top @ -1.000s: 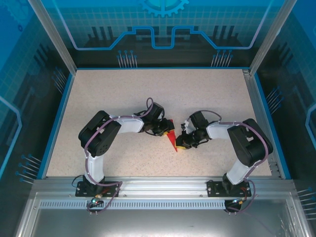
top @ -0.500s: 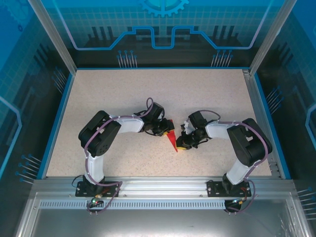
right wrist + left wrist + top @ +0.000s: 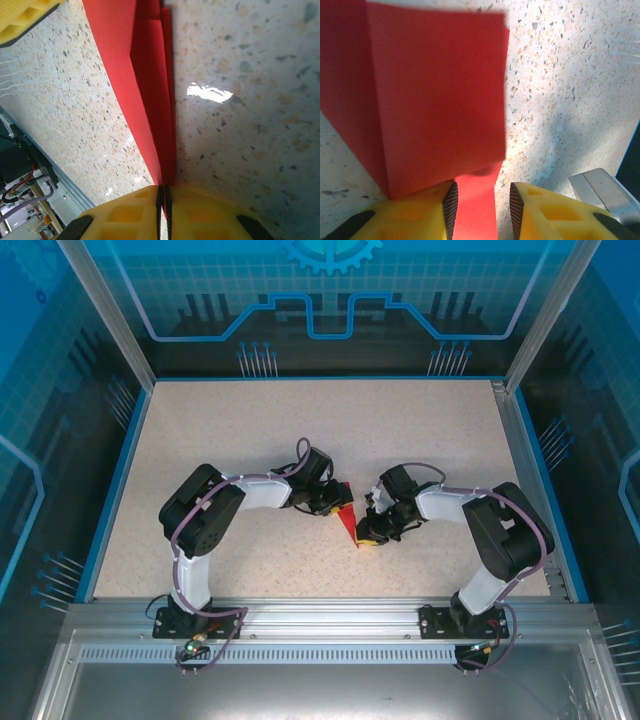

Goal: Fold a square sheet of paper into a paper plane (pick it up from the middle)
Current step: Fifth fold the wing at the center of the table.

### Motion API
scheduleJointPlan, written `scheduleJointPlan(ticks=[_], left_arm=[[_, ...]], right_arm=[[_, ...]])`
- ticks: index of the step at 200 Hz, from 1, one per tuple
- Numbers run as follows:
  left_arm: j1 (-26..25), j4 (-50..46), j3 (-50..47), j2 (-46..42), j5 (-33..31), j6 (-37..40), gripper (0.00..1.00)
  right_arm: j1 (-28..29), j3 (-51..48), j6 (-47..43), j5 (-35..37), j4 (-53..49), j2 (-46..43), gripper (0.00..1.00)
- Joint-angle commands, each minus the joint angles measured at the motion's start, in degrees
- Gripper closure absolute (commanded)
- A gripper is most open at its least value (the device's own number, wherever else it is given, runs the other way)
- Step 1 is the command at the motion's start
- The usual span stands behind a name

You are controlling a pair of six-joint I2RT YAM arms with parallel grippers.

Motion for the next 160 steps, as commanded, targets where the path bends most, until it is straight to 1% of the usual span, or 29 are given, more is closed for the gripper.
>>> scheduleJointPlan(ticks=[1,56,75,90,101,144,160], left_arm=[[-0.15,-5.48,-0.10,-0.04,-2.26,1.09,0.63],[-0.22,-5.74,0.07,-0.04,-2.35,1.12,0.63],[-0.20,-5.89,0.08,0.05,-2.26,1.12,0.63],[-0.21,-5.83,-0.15,-0.12,-2.35,1.12,0.63],[-0.20,-5.91,-0.17,-0.13,-2.35,1.10,0.63],[-0.21,-6.35,-0.10,-0.39,-2.61,1.43,0.63],[-0.22,-6.45,-0.02,-0.39,-2.61,1.43,0.64]], right_arm=[[0.95,0.59,-0.98,-0.64,-2.92,-0.46,0.88],[1.98,0.80,-2.06,-0.88,-3.60,1.86,0.89],[2.57,1.18,-2.71,0.80,-5.68,2.58,0.89],[2.98,1.72,-3.08,4.28,-8.25,3.19,0.89],[2.98,1.95,-3.01,5.53,-9.06,3.66,0.90],[3.14,2.07,-1.95,6.16,-8.91,3.41,0.91],[3.27,1.93,-1.40,5.86,-7.79,1.98,0.90]])
